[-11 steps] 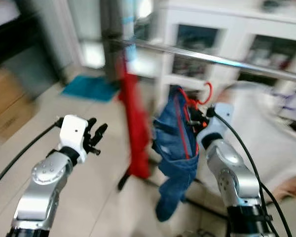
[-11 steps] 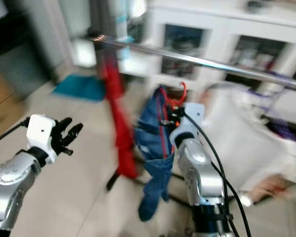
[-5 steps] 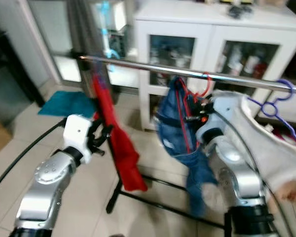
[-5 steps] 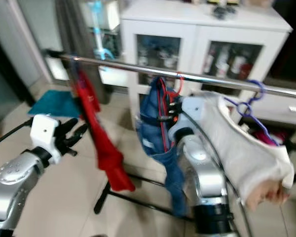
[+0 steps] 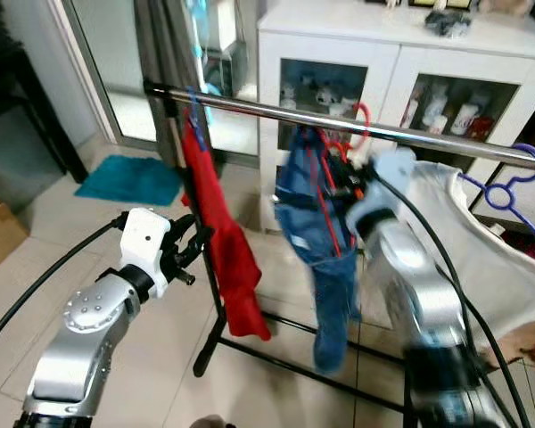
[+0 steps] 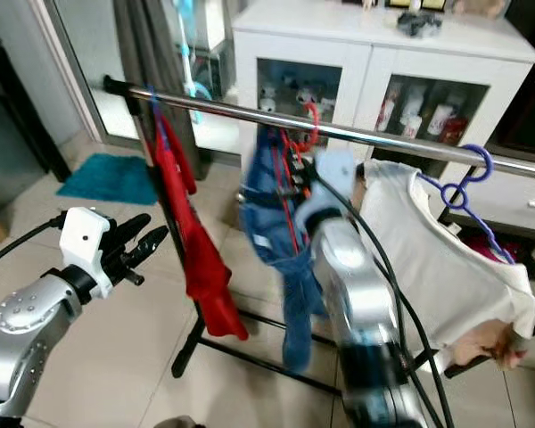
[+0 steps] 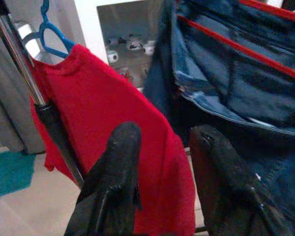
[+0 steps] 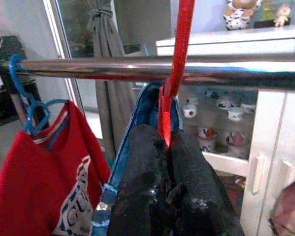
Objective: Hang hanger
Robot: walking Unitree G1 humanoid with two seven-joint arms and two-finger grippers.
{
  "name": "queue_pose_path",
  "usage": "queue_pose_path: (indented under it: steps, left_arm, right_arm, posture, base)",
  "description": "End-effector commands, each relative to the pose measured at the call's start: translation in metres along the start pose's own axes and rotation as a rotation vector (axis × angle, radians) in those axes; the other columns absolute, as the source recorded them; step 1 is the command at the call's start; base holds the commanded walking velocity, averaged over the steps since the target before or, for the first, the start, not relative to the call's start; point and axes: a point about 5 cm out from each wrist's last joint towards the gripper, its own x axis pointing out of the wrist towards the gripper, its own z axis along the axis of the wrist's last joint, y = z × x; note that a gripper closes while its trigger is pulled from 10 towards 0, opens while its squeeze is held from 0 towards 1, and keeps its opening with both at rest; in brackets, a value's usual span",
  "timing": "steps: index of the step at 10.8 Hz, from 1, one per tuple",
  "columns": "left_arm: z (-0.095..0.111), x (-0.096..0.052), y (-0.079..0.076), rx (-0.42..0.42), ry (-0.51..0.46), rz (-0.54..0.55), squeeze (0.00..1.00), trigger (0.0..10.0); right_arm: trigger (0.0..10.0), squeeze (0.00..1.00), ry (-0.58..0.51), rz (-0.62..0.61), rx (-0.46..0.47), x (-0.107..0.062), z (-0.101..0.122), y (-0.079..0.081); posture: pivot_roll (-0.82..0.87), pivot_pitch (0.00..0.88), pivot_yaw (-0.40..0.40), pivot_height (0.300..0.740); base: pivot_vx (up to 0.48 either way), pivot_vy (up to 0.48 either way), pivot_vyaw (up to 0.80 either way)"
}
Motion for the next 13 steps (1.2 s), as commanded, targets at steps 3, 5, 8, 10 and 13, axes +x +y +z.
queue_pose_path:
  steps: [3,5,8,10,13]
  left_arm:
    - [0.016,-0.001,0.002,0.036,-0.030,-0.047,0.00,10.0]
    - [0.032,-0.004,-0.003,0.023,-0.101,-0.132,0.00,10.0]
    - [0.054,-0.007,-0.024,-0.046,-0.188,-0.325,0.00,10.0]
    - [0.052,-0.011,-0.030,-0.056,-0.148,-0.384,0.00,10.0]
    - [0.050,-0.013,-0.025,-0.057,-0.131,-0.357,0.00,10.0]
  right_arm:
    - [10.0,0.00,0.040,-0.029,-0.023,0.028,0.009,-0.006]
    - [10.0,0.00,0.106,-0.105,-0.018,0.044,0.008,-0.019]
    - [10.0,0.00,0.179,-0.147,0.006,0.060,0.004,-0.026]
    - [10.0,0.00,0.224,-0.174,0.018,0.066,0.001,-0.029]
    - [10.0,0.64,0.252,-0.166,0.022,0.063,-0.010,-0.030]
  posture:
    - [0.04,0.000,0.009,0.740]
    - [0.04,0.002,0.008,0.740]
    - [0.05,0.003,0.013,0.740]
    - [0.05,0.006,0.012,0.740]
    - [0.06,0.009,0.008,0.740]
  base:
    - [0.000,0.000,0.00]
    - [0.000,0.000,0.00]
    - [0.000,0.000,0.00]
    - [0.000,0.000,0.00]
    - [0.000,0.000,0.00]
